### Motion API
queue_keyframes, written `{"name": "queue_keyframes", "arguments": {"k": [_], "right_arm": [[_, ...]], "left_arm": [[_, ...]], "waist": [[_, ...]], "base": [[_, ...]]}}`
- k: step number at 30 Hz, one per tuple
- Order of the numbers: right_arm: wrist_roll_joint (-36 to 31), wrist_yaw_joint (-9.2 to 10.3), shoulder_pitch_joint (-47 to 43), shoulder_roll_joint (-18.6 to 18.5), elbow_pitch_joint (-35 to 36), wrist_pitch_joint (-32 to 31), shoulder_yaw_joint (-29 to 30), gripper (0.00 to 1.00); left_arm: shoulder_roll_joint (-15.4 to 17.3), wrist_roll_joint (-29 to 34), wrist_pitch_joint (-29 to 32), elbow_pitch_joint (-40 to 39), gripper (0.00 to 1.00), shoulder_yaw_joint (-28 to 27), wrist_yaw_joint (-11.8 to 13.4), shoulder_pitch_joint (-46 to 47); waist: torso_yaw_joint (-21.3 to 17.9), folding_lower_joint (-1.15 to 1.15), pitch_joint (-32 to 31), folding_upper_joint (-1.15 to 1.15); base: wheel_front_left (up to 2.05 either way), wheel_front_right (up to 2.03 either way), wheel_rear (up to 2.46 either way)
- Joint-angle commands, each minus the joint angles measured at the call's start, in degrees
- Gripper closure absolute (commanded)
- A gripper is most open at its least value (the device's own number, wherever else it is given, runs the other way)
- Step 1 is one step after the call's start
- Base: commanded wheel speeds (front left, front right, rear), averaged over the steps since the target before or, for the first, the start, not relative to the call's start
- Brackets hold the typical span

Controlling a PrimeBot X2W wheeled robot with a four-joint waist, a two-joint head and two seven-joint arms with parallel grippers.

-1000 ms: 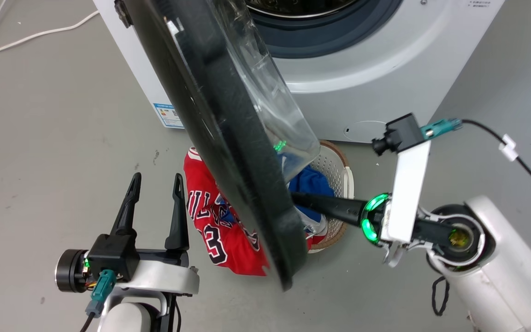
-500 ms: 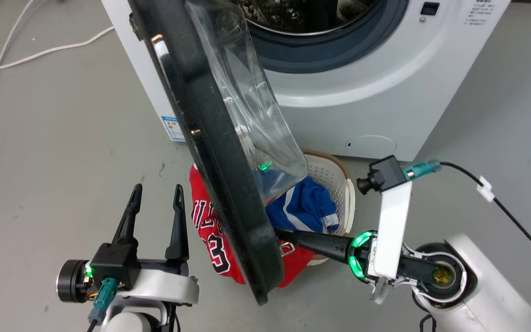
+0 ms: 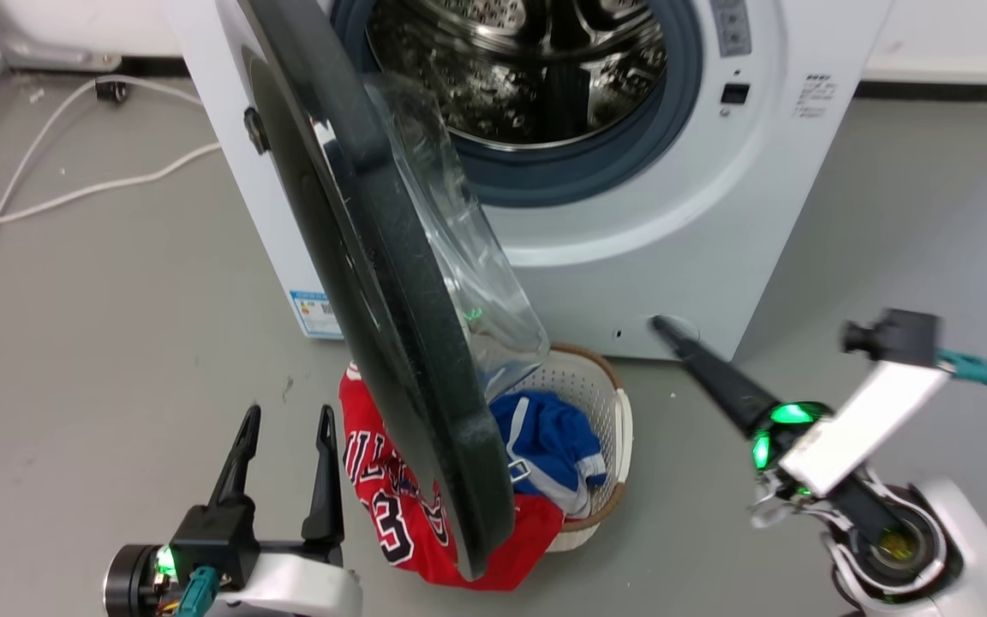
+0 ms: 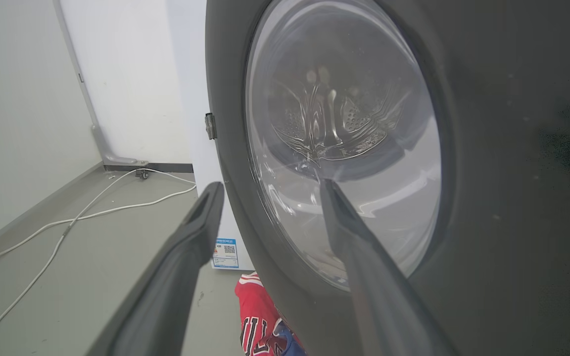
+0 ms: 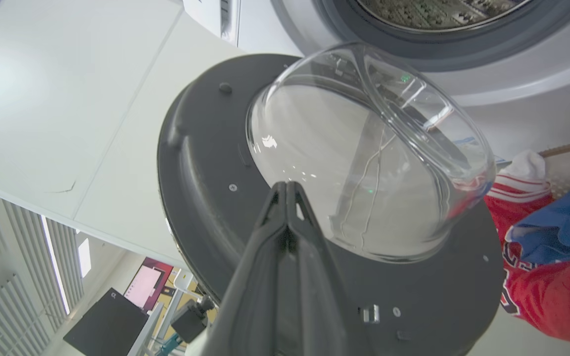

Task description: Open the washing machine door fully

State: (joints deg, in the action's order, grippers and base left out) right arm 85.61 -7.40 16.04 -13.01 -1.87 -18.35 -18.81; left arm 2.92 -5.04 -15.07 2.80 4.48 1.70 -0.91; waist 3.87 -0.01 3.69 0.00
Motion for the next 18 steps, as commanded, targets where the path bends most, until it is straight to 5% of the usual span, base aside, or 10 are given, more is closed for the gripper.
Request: {"name": "queue_keyframes", "arguments": {"k": [1, 9, 16, 18], "right_arm": [[-0.2, -0.16, -1.4, 0.3, 0.4, 1.3, 0.7, 1.00], [-3.0, -0.16, -8.7, -0.9, 4.2, 15.1, 8.4, 1.00], [-22.7, -0.15, -13.6, -3.7, 3.4, 30.5, 7.4, 1.00], [-29.6, -0.15, -14.6, -2.3, 2.6, 32.6, 7.8, 0.90]], "left_arm": [[0.0, 0.4, -0.2, -0.1, 0.00, -0.3, 0.2, -0.7], [-0.1, 0.5, -0.2, -0.6, 0.00, -0.6, 0.2, -3.2], [-0.1, 0.2, -0.2, -1.2, 0.00, -0.8, 0.3, -4.6], [-0.1, 0.2, -0.2, -1.2, 0.00, -0.8, 0.4, -4.7]], "waist": [[-0.5, 0.01, -1.3, 0.00], [-1.1, 0.01, -4.0, 0.00], [-2.0, 0.01, -4.7, 0.00], [-2.2, 0.01, -4.9, 0.00]], "base": [[0.00, 0.00, 0.00], [0.00, 0.00, 0.00], [0.00, 0.00, 0.00], [0.00, 0.00, 0.00]]}}
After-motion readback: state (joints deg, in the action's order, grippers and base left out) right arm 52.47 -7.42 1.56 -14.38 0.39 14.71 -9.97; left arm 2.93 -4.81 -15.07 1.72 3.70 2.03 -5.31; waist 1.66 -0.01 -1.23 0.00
